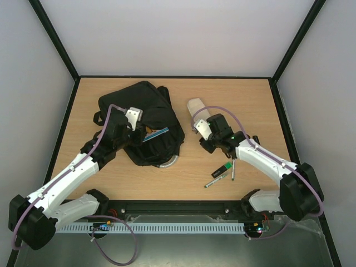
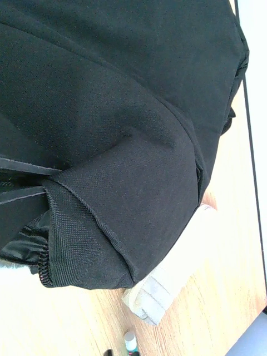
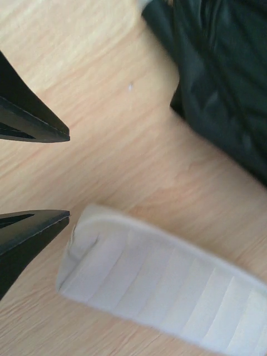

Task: Pack the student bag
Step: Place the book in the student bag, then pick up the stationery from the center of the board.

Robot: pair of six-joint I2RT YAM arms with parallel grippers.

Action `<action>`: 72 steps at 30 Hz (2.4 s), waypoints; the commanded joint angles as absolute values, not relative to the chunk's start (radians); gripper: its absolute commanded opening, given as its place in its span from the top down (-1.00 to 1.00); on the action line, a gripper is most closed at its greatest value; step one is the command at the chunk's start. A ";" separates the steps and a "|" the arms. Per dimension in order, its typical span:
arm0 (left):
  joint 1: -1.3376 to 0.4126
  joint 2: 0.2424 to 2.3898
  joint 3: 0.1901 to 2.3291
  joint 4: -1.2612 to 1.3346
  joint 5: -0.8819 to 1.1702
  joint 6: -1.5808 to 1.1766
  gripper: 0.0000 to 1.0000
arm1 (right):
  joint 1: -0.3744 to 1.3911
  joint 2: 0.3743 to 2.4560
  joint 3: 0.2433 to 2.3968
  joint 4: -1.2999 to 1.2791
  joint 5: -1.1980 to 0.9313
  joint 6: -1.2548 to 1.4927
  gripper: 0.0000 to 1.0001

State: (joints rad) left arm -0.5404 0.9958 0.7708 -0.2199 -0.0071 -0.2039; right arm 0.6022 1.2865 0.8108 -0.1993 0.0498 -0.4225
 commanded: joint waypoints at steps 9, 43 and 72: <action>-0.603 1.042 0.797 -0.199 0.000 -0.231 0.95 | 0.425 1.521 1.064 -0.212 0.089 -0.271 0.09; -0.695 1.092 0.804 -0.235 -0.099 -0.202 0.95 | 0.318 1.696 1.188 -0.305 -0.083 -0.147 -0.29; -0.695 1.120 0.816 -0.250 -0.103 -0.199 0.92 | 0.329 1.864 1.176 -0.395 0.016 -0.218 -0.45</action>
State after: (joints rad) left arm -0.6910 1.1183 0.7734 -0.2676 -0.0956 -0.2085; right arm 0.3233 1.8164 1.1820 -0.3470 -0.0761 -0.2440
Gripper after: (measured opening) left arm 0.038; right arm 0.729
